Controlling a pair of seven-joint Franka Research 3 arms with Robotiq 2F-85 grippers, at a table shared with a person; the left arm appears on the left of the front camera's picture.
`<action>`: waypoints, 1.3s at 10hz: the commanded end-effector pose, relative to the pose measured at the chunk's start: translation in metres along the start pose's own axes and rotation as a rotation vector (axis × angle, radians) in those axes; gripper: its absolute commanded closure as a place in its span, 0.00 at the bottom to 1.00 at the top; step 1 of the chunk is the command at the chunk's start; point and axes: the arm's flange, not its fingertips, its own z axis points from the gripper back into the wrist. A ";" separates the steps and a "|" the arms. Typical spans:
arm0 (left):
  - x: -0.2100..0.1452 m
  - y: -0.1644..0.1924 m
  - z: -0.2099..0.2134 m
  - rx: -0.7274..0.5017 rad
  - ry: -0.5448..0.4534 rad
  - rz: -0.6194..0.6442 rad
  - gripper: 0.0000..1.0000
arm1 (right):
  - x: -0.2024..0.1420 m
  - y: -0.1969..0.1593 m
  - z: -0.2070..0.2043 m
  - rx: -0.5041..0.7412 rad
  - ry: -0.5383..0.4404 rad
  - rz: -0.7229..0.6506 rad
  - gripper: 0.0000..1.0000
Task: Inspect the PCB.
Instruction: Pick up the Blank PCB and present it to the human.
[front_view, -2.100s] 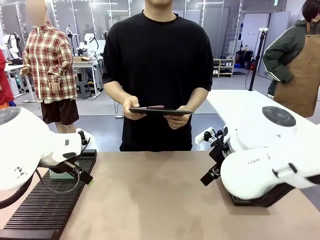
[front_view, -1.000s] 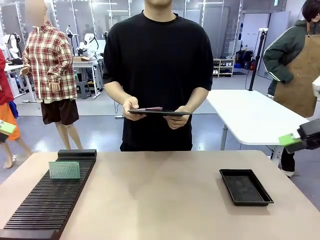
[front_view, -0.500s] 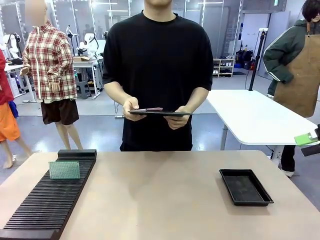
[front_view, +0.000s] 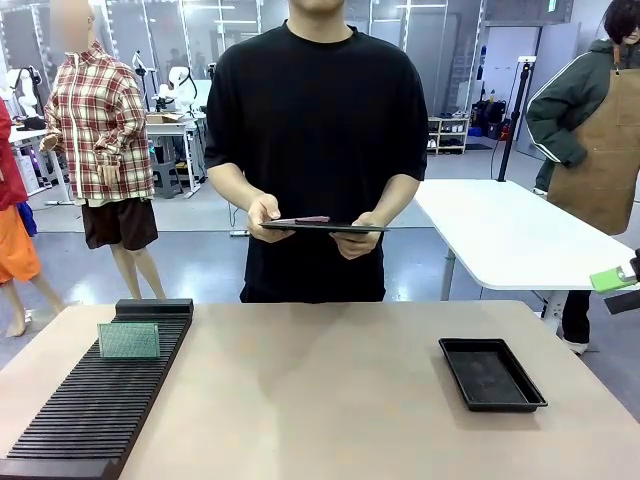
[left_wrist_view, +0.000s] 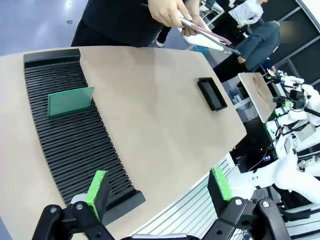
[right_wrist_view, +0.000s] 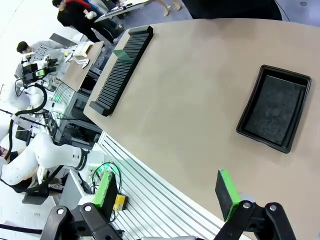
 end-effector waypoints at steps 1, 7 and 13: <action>0.009 -0.018 0.002 0.185 0.082 -0.068 0.00 | 0.000 0.001 0.001 0.011 -0.004 0.017 0.00; 0.109 -0.070 -0.128 0.629 0.779 -0.880 0.00 | 0.000 0.001 0.001 0.011 -0.004 0.017 0.00; 0.124 -0.061 -0.180 0.289 0.939 -1.144 0.00 | 0.000 0.001 0.001 0.011 -0.004 0.017 0.00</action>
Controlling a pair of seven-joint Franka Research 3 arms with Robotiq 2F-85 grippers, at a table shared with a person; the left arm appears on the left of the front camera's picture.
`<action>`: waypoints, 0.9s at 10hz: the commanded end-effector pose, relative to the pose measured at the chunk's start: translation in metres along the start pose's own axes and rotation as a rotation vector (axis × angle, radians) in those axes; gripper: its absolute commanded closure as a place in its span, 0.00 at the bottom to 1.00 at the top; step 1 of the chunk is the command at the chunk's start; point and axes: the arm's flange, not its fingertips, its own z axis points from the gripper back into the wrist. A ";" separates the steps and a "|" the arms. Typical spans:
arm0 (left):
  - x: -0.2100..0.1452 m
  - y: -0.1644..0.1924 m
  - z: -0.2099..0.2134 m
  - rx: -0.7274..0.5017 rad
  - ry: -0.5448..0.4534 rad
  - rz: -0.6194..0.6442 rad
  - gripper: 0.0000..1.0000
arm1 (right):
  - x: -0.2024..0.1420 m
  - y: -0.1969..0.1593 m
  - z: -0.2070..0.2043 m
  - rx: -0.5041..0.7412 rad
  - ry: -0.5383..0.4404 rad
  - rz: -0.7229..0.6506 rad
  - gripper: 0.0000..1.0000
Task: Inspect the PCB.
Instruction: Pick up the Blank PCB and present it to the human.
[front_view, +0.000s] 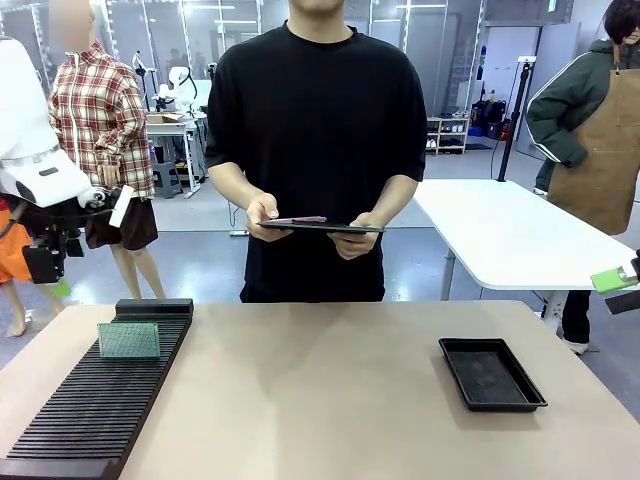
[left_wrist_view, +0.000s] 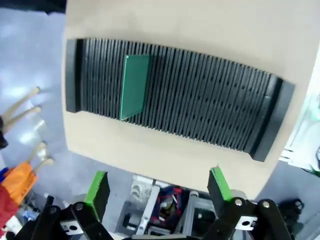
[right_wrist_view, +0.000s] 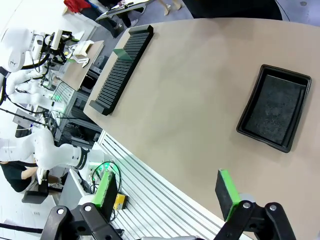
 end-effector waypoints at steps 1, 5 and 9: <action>0.006 -0.002 -0.002 0.016 0.039 0.015 0.00 | 0.001 0.000 0.000 0.013 -0.008 0.014 0.00; -0.005 0.015 -0.015 -0.025 0.020 -0.077 0.00 | 0.001 0.000 0.000 0.013 -0.008 0.014 0.00; -0.023 0.077 -0.074 -0.067 -0.027 -0.280 0.00 | 0.001 0.000 0.000 0.013 -0.008 0.014 0.00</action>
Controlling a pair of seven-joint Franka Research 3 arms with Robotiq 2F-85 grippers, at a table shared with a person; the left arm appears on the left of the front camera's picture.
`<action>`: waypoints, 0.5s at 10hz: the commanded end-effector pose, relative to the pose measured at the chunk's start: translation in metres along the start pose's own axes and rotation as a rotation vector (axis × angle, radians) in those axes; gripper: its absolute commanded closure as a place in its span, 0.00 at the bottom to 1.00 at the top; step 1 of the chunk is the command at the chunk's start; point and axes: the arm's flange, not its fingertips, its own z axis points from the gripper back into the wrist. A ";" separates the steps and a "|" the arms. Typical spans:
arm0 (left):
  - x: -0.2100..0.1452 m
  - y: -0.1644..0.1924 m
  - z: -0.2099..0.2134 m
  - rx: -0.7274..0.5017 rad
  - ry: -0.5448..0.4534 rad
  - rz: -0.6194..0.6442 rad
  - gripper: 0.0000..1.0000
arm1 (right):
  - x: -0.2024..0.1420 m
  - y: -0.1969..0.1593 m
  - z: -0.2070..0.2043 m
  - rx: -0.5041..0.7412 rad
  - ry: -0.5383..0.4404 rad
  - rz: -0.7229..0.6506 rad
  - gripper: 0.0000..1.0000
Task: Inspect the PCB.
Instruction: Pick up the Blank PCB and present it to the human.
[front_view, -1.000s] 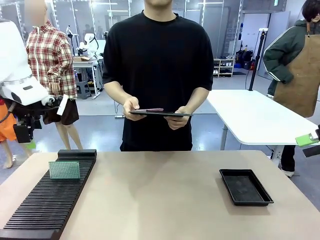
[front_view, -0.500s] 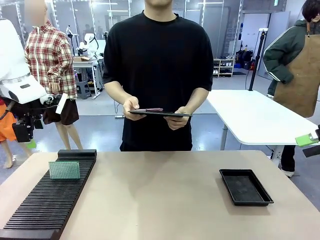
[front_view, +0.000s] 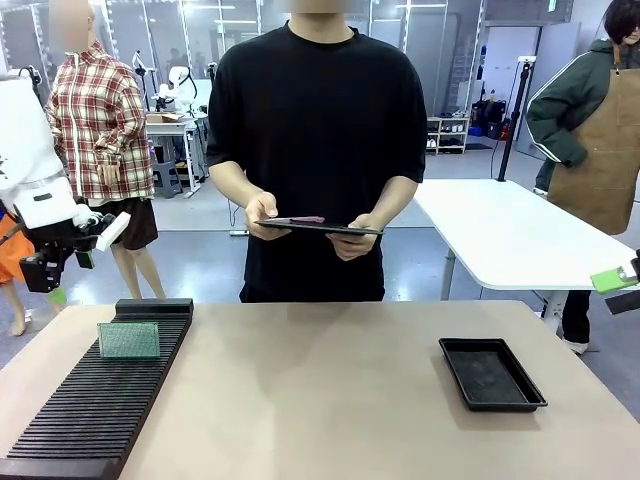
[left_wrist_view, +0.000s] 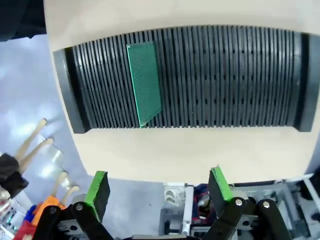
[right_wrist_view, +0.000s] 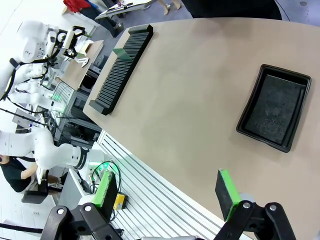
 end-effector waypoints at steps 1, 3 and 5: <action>-0.010 0.037 -0.023 -0.082 -0.063 -0.012 0.00 | 0.000 0.000 0.000 0.016 -0.009 0.013 0.00; -0.009 0.054 -0.055 -0.165 -0.063 0.004 0.00 | 0.000 0.000 0.000 0.016 -0.009 0.013 0.00; -0.013 0.070 -0.085 -0.236 -0.082 0.031 0.00 | 0.000 0.000 0.000 0.016 -0.009 0.013 0.00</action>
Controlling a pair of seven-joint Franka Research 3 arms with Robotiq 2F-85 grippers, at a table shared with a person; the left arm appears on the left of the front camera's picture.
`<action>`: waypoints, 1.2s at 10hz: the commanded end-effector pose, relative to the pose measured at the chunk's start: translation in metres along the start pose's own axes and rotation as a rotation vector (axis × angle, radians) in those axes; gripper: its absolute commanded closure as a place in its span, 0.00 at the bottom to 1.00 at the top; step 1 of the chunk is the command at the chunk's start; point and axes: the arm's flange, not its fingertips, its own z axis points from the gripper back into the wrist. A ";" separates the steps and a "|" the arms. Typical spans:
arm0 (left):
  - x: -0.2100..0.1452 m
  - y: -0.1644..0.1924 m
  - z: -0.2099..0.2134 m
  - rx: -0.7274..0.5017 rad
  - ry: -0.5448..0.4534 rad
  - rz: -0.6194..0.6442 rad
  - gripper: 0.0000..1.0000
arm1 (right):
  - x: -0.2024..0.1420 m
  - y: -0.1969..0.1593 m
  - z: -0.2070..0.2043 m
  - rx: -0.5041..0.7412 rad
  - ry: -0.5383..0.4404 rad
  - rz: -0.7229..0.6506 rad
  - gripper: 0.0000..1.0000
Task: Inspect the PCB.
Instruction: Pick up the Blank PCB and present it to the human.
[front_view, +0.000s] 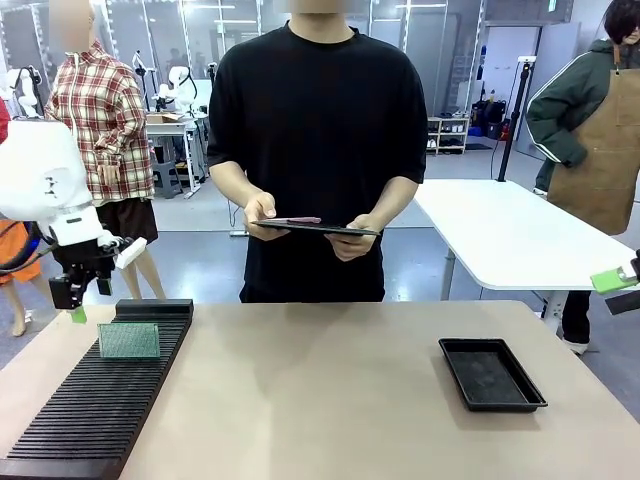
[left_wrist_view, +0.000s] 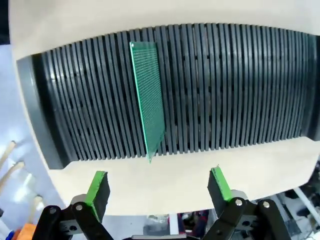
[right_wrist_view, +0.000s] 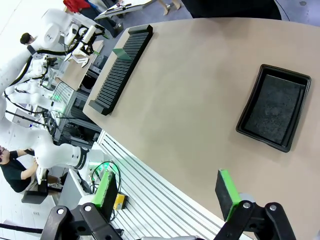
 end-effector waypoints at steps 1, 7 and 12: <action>-0.005 0.025 -0.006 -0.089 -0.042 -0.014 0.00 | 0.001 0.000 0.000 0.016 -0.009 0.013 0.00; 0.002 0.041 -0.055 -0.244 -0.080 0.064 0.00 | 0.001 0.000 0.000 0.016 -0.009 0.013 0.00; 0.004 0.045 -0.078 -0.310 -0.081 0.109 0.71 | 0.001 0.000 0.000 0.016 -0.009 0.013 0.00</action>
